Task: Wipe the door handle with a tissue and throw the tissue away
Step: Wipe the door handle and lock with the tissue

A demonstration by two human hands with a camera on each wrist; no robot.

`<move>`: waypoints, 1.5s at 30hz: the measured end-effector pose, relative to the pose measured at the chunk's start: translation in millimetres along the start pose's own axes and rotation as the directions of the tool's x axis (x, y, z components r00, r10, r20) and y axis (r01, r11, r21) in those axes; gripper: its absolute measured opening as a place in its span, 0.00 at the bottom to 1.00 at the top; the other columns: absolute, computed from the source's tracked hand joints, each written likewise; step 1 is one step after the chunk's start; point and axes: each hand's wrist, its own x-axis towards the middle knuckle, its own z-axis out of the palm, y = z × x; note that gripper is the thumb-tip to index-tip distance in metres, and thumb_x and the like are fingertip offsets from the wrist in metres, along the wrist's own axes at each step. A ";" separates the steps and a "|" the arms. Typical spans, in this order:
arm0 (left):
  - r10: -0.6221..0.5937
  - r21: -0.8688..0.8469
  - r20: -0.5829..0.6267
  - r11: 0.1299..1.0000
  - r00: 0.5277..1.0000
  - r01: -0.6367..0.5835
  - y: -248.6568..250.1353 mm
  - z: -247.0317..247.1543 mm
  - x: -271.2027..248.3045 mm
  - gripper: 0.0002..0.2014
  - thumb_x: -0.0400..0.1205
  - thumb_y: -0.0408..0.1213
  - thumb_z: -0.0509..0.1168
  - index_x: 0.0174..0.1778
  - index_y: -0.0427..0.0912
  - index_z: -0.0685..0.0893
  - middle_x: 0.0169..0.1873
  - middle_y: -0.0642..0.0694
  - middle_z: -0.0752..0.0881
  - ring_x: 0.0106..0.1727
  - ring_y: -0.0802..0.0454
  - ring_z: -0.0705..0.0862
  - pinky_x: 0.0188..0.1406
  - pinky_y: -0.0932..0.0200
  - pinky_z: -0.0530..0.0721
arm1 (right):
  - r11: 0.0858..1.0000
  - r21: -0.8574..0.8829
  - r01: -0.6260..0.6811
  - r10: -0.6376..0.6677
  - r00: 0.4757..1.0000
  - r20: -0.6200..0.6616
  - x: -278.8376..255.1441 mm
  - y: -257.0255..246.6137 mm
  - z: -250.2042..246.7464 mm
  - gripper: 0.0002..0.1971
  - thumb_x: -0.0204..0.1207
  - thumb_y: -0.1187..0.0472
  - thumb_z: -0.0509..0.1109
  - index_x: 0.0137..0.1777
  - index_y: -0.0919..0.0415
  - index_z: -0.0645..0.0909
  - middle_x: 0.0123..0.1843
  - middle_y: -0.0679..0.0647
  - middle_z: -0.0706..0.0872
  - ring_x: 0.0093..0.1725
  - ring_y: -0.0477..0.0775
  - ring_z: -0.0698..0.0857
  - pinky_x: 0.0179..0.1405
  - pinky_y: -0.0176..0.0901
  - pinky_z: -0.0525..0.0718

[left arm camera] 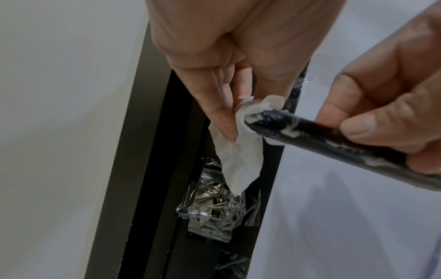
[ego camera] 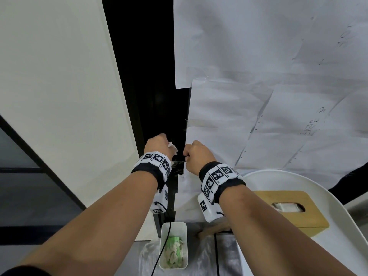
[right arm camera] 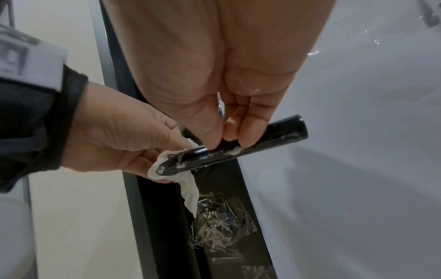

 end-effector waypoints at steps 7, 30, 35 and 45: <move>0.032 -0.037 -0.038 0.999 0.999 -0.033 -2.2 -1.0 -3.2 0.06 0.81 0.38 0.64 0.42 0.38 0.80 0.34 0.42 0.81 0.33 0.46 0.80 0.28 0.59 0.75 | 1.000 -0.002 0.007 -0.007 1.000 -0.004 0.4 -1.3 -0.3 0.10 0.76 0.68 0.64 0.55 0.61 0.80 0.53 0.58 0.75 0.41 0.56 0.75 0.41 0.42 0.73; 0.019 -0.097 -0.028 0.995 0.999 -0.022 -6.8 3.0 2.6 0.08 0.82 0.38 0.62 0.39 0.40 0.75 0.32 0.43 0.80 0.33 0.46 0.79 0.28 0.59 0.74 | 1.000 -0.010 -0.014 0.014 1.000 0.007 0.5 -2.8 -1.0 0.09 0.76 0.68 0.64 0.54 0.61 0.79 0.51 0.56 0.73 0.43 0.56 0.75 0.42 0.44 0.75; -0.003 -0.096 0.004 0.995 1.000 0.004 -9.8 2.2 2.7 0.08 0.81 0.39 0.63 0.39 0.39 0.75 0.27 0.47 0.75 0.27 0.51 0.74 0.22 0.63 0.69 | 1.000 -0.003 -0.009 0.009 1.000 0.004 0.8 -1.7 0.2 0.09 0.76 0.69 0.63 0.54 0.61 0.79 0.50 0.56 0.72 0.42 0.56 0.75 0.42 0.43 0.75; 0.059 -0.054 0.024 0.997 0.998 -0.057 -6.3 -1.1 5.0 0.11 0.77 0.40 0.69 0.35 0.42 0.74 0.26 0.49 0.75 0.30 0.50 0.77 0.21 0.63 0.68 | 1.000 0.003 -0.014 0.014 1.000 0.015 2.1 -3.5 -2.1 0.10 0.74 0.70 0.63 0.54 0.62 0.80 0.53 0.58 0.74 0.43 0.56 0.74 0.42 0.42 0.73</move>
